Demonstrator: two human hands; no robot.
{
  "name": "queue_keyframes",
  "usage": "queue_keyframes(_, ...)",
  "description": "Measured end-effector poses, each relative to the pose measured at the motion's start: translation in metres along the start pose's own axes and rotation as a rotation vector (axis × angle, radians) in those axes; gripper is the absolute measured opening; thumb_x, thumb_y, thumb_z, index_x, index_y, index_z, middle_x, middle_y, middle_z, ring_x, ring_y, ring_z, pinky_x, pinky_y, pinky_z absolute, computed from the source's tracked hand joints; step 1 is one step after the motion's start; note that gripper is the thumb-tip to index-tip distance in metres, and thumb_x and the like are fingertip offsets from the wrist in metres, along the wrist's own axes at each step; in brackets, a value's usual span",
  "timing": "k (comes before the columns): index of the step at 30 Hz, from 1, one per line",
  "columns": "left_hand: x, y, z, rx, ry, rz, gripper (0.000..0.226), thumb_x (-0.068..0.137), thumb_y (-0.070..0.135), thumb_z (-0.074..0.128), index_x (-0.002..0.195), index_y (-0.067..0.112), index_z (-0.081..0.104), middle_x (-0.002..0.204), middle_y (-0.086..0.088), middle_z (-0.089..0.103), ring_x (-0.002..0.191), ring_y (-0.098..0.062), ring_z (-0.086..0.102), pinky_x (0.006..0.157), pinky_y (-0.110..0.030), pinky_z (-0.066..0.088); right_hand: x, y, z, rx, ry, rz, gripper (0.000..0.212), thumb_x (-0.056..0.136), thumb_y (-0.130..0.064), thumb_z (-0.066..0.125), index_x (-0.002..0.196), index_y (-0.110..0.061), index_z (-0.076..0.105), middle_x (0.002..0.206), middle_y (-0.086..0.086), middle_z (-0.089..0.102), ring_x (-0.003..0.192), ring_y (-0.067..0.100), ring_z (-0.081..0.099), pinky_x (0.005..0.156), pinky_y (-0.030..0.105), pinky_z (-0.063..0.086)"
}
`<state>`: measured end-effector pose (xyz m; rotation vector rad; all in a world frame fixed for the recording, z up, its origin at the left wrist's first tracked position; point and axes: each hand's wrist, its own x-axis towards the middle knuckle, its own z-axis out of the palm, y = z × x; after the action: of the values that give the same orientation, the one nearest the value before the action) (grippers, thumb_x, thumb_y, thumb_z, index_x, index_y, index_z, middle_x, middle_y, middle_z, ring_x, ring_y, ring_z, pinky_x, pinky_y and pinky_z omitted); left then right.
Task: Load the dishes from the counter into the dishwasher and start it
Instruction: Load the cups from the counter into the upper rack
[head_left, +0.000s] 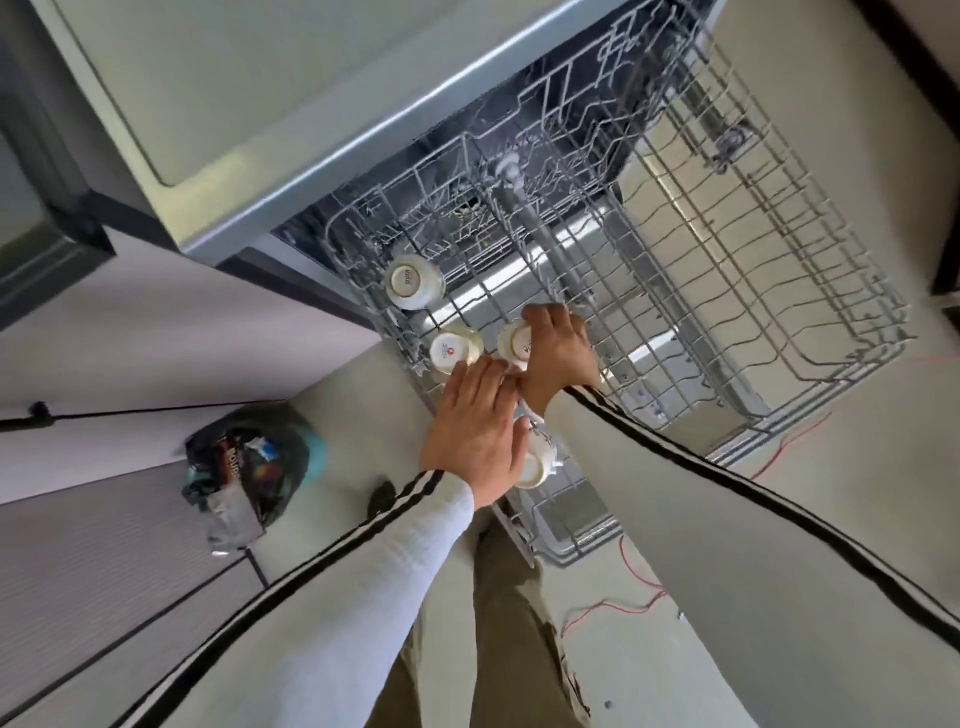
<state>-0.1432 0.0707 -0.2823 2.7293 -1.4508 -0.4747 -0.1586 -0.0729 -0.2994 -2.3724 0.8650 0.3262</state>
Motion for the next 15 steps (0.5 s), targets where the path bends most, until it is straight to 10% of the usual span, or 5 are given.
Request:
queue_keyframes(9,0.001,-0.001,-0.003,-0.116,0.031,-0.026,0.059,0.080,0.030,0.055,0.134,0.008,0.046,0.140,-0.011,0.045,0.139,-0.029,0.033,0.122,-0.044,0.022,0.013,-0.014,0.009,-0.256,0.024,0.009,0.039,0.088,-0.013,0.061,0.125,-0.012,0.049,0.128,0.010,0.049,0.123,0.033,0.043,0.080,0.048,0.056)
queue_keyframes(15,-0.003,-0.016,-0.008,-0.002,-0.014,-0.050,0.063,0.080,0.034,0.066,0.134,0.005,0.051,0.142,-0.017,0.048,0.137,-0.035,0.039,0.119,-0.047,0.023,0.021,-0.004,0.006,-0.227,-0.103,0.120,0.060,0.084,-0.014,0.070,0.136,-0.015,0.039,0.137,0.009,0.043,0.127,0.033,0.044,0.088,0.051,0.054)
